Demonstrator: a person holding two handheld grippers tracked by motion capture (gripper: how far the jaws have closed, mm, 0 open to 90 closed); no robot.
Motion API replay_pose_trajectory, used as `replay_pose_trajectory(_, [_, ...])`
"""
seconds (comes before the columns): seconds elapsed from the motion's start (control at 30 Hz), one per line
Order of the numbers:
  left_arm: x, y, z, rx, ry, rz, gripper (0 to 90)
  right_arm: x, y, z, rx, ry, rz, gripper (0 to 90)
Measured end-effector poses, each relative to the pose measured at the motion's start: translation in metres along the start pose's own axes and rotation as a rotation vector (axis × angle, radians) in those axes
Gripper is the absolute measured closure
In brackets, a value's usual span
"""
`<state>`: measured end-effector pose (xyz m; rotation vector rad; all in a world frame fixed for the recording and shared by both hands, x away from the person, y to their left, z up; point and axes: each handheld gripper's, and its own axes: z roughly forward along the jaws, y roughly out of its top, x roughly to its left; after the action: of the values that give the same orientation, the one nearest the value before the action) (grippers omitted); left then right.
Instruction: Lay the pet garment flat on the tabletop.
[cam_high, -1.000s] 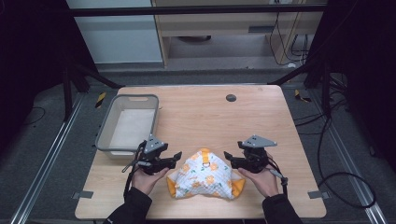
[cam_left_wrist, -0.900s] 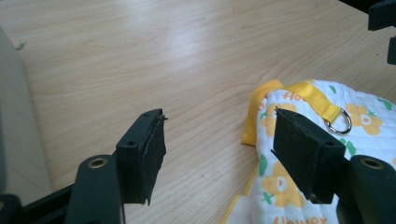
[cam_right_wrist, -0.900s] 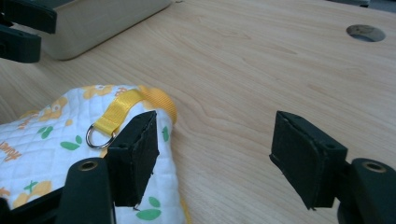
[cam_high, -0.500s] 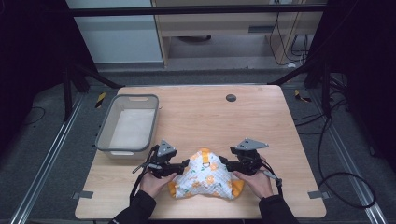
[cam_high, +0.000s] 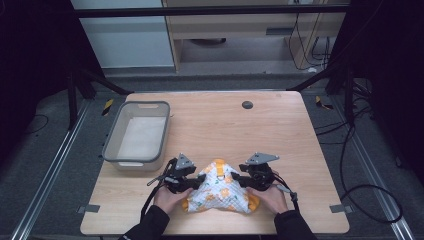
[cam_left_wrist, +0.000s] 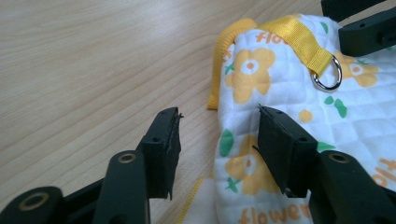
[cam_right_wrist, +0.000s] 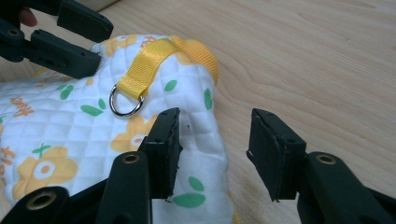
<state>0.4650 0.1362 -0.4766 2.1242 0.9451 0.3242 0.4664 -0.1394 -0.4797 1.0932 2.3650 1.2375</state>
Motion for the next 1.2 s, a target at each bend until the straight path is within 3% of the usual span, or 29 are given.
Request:
replay_pose_trajectory(0.17, [0.001,-0.002,0.003,0.013,-0.041,-0.019,59.0,0.001,0.000,0.000,0.015,0.029,0.005,63.7])
replay_pose_trajectory(0.27, [-0.001,-0.003,0.004,0.021,-0.062,-0.016,69.1,0.002,-0.001,0.002,0.024,0.043,-0.005,70.6])
replay_pose_trajectory(0.5, [-0.002,-0.003,0.003,0.020,-0.074,-0.012,83.3,0.006,-0.001,0.001,0.031,0.048,-0.020,81.9])
replay_pose_trajectory(0.73, [-0.005,0.000,-0.005,-0.022,-0.062,-0.006,85.0,0.008,0.001,-0.006,-0.006,0.041,-0.021,84.4])
replay_pose_trajectory(0.87, [-0.005,0.006,-0.020,-0.080,-0.067,-0.022,85.2,0.010,0.005,-0.018,-0.080,0.041,-0.016,84.8])
replay_pose_trajectory(0.97, [-0.005,0.009,-0.027,-0.105,-0.070,-0.023,85.3,0.011,0.006,-0.022,-0.100,0.042,-0.024,85.0])
replay_pose_trajectory(1.2, [-0.012,0.015,-0.043,-0.163,-0.064,-0.002,85.3,0.016,0.010,-0.034,-0.151,0.049,-0.031,85.2])
